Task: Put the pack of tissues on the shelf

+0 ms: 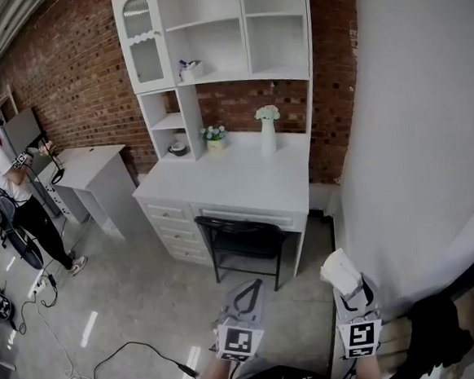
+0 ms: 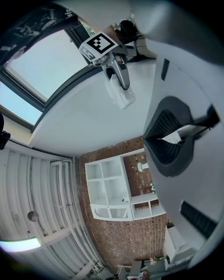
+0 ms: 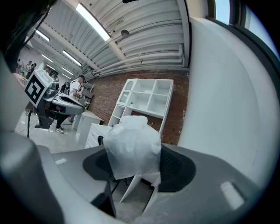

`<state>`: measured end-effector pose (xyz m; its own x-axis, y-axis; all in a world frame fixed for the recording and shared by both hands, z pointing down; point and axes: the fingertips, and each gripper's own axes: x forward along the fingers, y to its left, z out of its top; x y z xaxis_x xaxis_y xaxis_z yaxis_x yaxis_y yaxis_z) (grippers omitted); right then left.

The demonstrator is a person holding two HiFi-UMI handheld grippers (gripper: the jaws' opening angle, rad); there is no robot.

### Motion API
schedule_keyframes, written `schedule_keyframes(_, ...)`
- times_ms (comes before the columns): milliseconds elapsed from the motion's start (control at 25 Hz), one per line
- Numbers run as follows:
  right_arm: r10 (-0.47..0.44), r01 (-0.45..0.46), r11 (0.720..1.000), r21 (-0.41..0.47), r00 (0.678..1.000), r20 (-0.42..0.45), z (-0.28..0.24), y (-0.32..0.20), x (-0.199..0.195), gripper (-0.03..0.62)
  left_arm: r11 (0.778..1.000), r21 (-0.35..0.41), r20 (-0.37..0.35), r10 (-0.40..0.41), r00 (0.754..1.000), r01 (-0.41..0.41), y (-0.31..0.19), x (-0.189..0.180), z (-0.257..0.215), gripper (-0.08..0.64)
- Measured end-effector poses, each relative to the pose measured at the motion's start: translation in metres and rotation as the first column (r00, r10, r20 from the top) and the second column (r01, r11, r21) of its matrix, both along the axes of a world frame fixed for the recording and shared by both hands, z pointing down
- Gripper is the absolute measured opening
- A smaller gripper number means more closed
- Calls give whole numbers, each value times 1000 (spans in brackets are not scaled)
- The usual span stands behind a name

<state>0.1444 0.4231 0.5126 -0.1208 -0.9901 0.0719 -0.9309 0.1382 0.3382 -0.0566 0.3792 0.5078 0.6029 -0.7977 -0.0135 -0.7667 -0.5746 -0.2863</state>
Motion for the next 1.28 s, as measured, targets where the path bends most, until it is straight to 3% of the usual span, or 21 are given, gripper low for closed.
schedule_keyframes(520,21,-21,1000,-6,1000,-10,4,-27,6,253,1000,7,-2,6,1000,-6,-35,3,1,11)
schedule_keyframes(1280,69,-69,997,-29,998,-1,13,-151,10,253,999,-1,37,46,998,-46,-164,5,9,11)
